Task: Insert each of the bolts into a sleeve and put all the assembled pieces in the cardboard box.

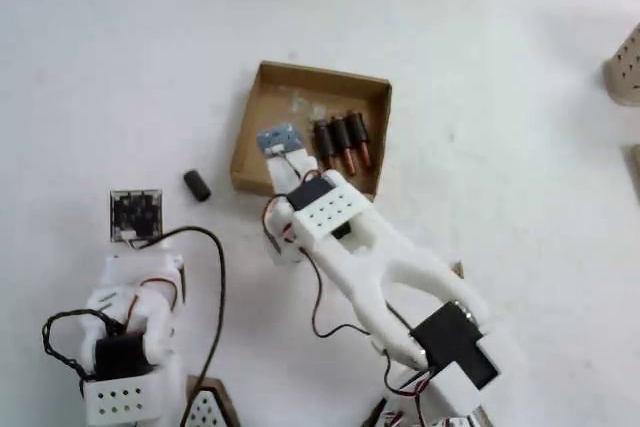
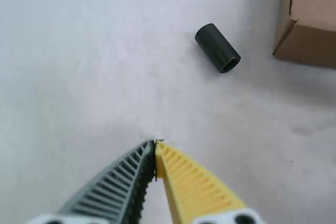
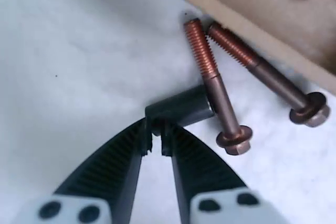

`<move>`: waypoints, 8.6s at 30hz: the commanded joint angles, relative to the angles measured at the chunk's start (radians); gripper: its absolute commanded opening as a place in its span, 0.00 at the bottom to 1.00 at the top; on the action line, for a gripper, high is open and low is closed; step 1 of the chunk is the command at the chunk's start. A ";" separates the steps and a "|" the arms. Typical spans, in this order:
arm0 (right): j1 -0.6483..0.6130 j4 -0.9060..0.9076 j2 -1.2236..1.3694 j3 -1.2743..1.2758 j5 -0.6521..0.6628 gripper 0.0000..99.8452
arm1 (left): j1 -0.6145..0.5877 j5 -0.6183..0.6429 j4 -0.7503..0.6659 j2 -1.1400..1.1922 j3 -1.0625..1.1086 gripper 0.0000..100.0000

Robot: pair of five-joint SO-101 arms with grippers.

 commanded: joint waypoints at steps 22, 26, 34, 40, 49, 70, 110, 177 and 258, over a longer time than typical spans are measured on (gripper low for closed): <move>0.068 -0.001 -0.031 0.014 -0.037 0.09 | 0.013 -0.012 0.000 0.021 -0.003 0.02; 0.082 -0.004 -0.015 0.012 -0.037 0.09 | 0.013 -0.012 0.000 0.021 -0.003 0.02; 0.082 -0.059 -0.012 0.017 -0.044 0.09 | 0.013 -0.012 0.000 0.021 -0.003 0.02; 0.079 -0.064 -0.012 0.020 -0.046 0.09 | 0.013 -0.012 0.000 0.021 -0.003 0.02; 0.001 -0.051 -0.012 0.035 -0.037 0.14 | 0.013 -0.012 0.000 0.021 -0.003 0.02; -0.035 -0.101 -0.013 0.054 -0.038 0.25 | 0.012 -0.012 0.000 0.021 -0.003 0.02; -0.041 -0.173 0.162 -0.043 -0.035 0.12 | -0.008 -0.012 0.000 0.021 -0.003 0.02; 1.113 -0.050 -0.302 0.371 0.588 0.02 | 0.248 -0.052 0.107 0.914 -0.781 0.02; 1.162 -0.114 -0.300 0.407 0.589 0.02 | 0.707 -1.091 0.000 1.550 -1.003 0.15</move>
